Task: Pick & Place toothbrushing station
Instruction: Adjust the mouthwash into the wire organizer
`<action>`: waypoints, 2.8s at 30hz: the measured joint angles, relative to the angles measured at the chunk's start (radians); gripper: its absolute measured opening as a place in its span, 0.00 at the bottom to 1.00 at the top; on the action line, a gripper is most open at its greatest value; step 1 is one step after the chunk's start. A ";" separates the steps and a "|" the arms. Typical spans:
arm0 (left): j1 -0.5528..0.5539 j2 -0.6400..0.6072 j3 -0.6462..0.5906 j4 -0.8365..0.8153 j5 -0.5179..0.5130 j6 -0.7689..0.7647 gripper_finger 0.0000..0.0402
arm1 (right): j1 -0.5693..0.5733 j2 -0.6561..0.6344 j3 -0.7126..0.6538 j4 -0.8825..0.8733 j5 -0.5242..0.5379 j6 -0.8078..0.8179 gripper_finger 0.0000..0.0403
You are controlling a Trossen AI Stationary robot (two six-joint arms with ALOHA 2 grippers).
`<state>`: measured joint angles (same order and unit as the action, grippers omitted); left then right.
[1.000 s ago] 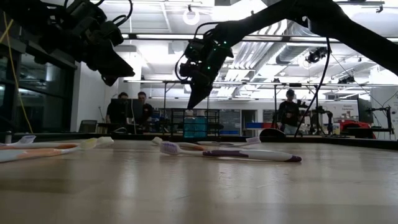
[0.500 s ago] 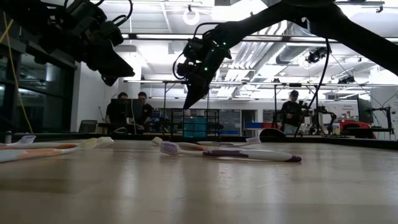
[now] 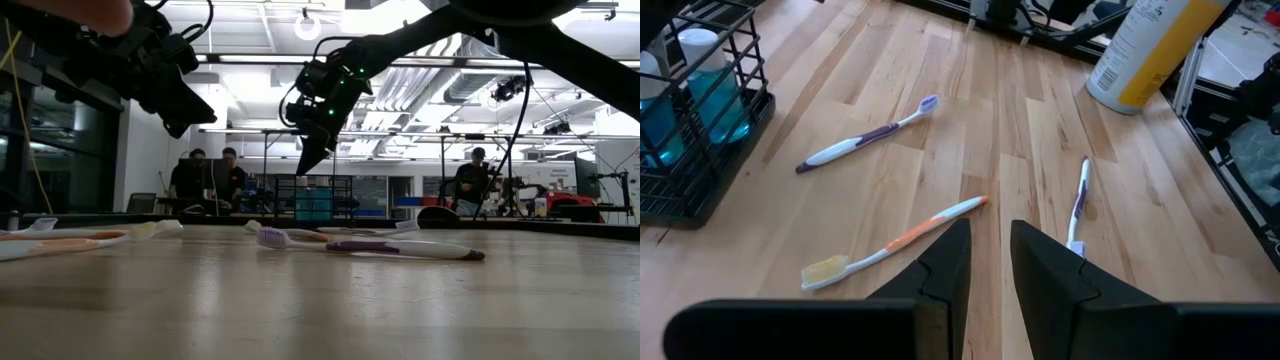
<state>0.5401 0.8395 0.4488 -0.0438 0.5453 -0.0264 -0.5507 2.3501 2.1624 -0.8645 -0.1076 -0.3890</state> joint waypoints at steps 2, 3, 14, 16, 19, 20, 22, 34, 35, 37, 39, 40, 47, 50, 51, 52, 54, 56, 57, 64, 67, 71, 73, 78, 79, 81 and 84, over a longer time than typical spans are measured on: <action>0.000 0.000 0.000 0.000 0.000 0.000 0.18 | -0.003 0.000 0.000 -0.001 -0.002 0.000 0.01; 0.000 0.000 0.000 0.000 0.000 0.000 0.18 | -0.004 0.000 0.000 -0.001 -0.003 0.001 0.01; 0.000 0.000 0.000 0.000 0.000 0.000 0.18 | -0.019 0.000 0.000 -0.009 0.030 0.006 0.01; 0.000 0.000 0.000 0.000 0.000 0.000 0.18 | -0.018 0.000 0.000 -0.013 0.027 0.012 0.01; 0.000 0.000 0.000 0.000 0.000 0.000 0.18 | -0.019 0.000 0.000 -0.021 0.025 0.020 0.01; 0.000 0.000 0.000 0.000 0.000 0.000 0.18 | -0.018 0.000 0.000 -0.022 0.024 0.021 0.01; 0.000 0.000 0.000 0.000 0.000 0.000 0.18 | -0.014 0.000 0.000 -0.024 0.025 0.022 0.01; 0.000 0.000 0.000 0.000 0.000 0.000 0.18 | 0.008 -0.001 -0.001 -0.029 0.039 0.009 0.01; 0.000 0.000 0.000 0.000 0.000 0.000 0.18 | 0.008 -0.001 -0.001 -0.029 0.038 0.005 0.01; 0.000 0.000 0.000 0.000 0.000 0.000 0.18 | 0.011 0.000 -0.001 -0.028 0.039 0.002 0.01; 0.000 0.000 0.000 0.000 0.000 0.000 0.18 | 0.014 0.000 -0.001 -0.028 0.046 0.000 0.01; 0.000 0.000 0.000 0.000 0.000 0.000 0.18 | 0.014 0.000 -0.001 -0.029 0.048 0.000 0.01; 0.000 0.000 0.000 0.000 0.000 0.000 0.18 | 0.022 -0.001 -0.001 -0.047 0.064 0.000 0.02; 0.000 0.000 0.000 0.000 0.000 0.000 0.18 | 0.023 -0.001 -0.001 -0.056 0.060 -0.001 0.04; 0.000 0.000 0.000 0.000 0.000 0.000 0.18 | 0.023 -0.001 -0.001 -0.058 0.057 0.000 0.05; 0.000 0.000 0.000 0.000 0.000 0.000 0.18 | 0.024 -0.001 -0.001 -0.059 0.055 -0.001 0.06; 0.000 0.000 0.000 0.000 0.000 0.000 0.18 | 0.027 -0.001 -0.001 -0.060 0.055 -0.001 0.08; 0.000 0.000 0.000 0.000 0.000 0.000 0.18 | 0.027 -0.001 -0.001 -0.060 0.057 -0.001 0.09; 0.000 0.000 0.000 0.000 0.000 0.000 0.18 | 0.028 -0.001 -0.001 -0.061 0.057 -0.001 0.10; 0.000 0.000 0.000 0.000 0.000 0.000 0.18 | 0.029 -0.001 -0.002 -0.060 0.057 -0.001 0.11; 0.000 0.000 0.000 0.000 0.000 0.000 0.18 | 0.029 -0.001 -0.002 -0.061 0.057 -0.001 0.11; 0.000 0.000 0.000 0.000 0.000 0.000 0.18 | 0.029 -0.001 -0.002 -0.063 0.057 -0.001 0.11; 0.000 0.000 0.000 0.000 0.000 0.000 0.18 | 0.029 -0.001 -0.002 -0.063 0.058 0.000 0.11; 0.000 0.000 0.000 0.000 0.000 0.000 0.18 | 0.028 -0.001 -0.002 -0.062 0.085 -0.004 0.11; 0.000 0.000 0.000 0.000 0.000 0.000 0.18 | 0.028 -0.001 -0.002 -0.062 0.086 -0.004 0.11; 0.000 0.000 0.000 0.000 0.000 0.000 0.18 | 0.029 -0.001 -0.002 -0.064 0.096 -0.004 0.11; 0.000 0.000 0.000 0.000 0.000 0.000 0.18 | 0.029 -0.001 -0.002 -0.069 0.117 -0.003 0.11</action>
<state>0.5404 0.8397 0.4488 -0.0441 0.5453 -0.0263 -0.5217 2.3489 2.1609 -0.9331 0.0091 -0.3920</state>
